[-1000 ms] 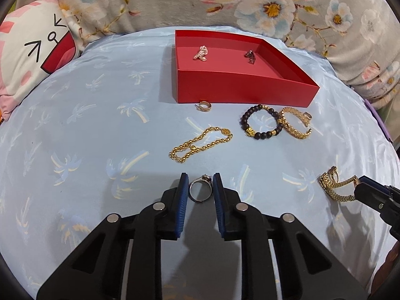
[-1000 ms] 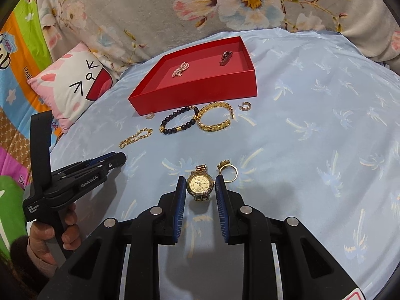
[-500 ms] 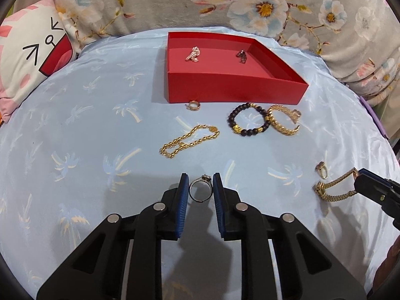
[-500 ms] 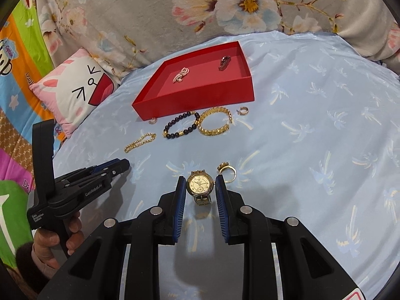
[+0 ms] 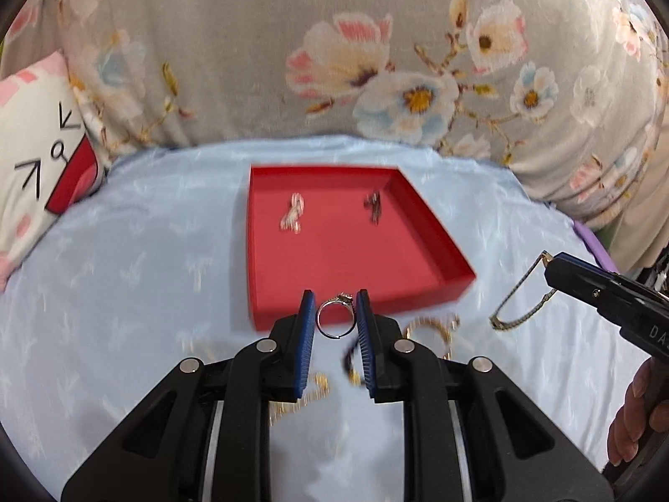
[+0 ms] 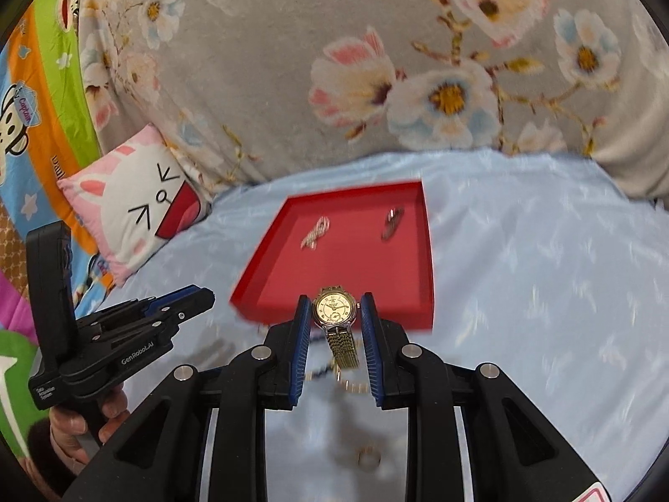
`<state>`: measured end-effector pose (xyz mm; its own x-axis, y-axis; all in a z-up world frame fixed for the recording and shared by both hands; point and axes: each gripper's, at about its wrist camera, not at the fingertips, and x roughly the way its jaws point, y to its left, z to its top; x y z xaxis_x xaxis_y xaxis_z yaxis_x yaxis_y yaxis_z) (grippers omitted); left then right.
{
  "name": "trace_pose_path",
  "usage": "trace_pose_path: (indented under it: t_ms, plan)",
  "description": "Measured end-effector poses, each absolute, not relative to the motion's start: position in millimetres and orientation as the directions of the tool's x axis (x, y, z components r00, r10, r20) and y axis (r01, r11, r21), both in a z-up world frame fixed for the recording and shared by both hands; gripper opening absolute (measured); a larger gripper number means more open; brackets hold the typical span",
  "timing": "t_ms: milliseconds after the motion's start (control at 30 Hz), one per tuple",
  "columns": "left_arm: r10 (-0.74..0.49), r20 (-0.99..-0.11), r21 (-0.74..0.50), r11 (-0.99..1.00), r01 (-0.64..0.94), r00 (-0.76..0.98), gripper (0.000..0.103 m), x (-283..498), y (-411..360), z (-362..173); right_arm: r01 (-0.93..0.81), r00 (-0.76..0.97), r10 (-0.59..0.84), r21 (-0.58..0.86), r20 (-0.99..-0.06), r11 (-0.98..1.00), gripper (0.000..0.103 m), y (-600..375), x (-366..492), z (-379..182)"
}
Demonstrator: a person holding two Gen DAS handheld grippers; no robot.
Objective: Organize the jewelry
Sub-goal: 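Carry the ring and gold watch into the red box and release both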
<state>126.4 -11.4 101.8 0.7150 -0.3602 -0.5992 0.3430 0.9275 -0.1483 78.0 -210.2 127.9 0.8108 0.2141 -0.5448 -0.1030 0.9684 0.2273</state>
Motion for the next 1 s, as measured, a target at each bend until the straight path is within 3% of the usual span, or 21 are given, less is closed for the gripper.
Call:
trace_pose_path:
  t_ms: [233,567,1000]
  plan:
    - [-0.355,-0.595,-0.167,0.932,0.322,0.721,0.019,201,-35,113,-0.091,0.812,0.21,0.237,-0.544,0.967,0.023,-216,166,140]
    - [-0.312,-0.662,-0.159,0.947,0.278,0.682,0.019,272,-56,80,-0.017,0.762,0.18,0.259,-0.622,0.966,0.023,-228,261,90]
    - [-0.28,-0.723,-0.181,0.959,0.218,0.632,0.019,302,-48,37,0.002,0.707,0.175,0.249,-0.686,0.969,0.025,-230,276,43]
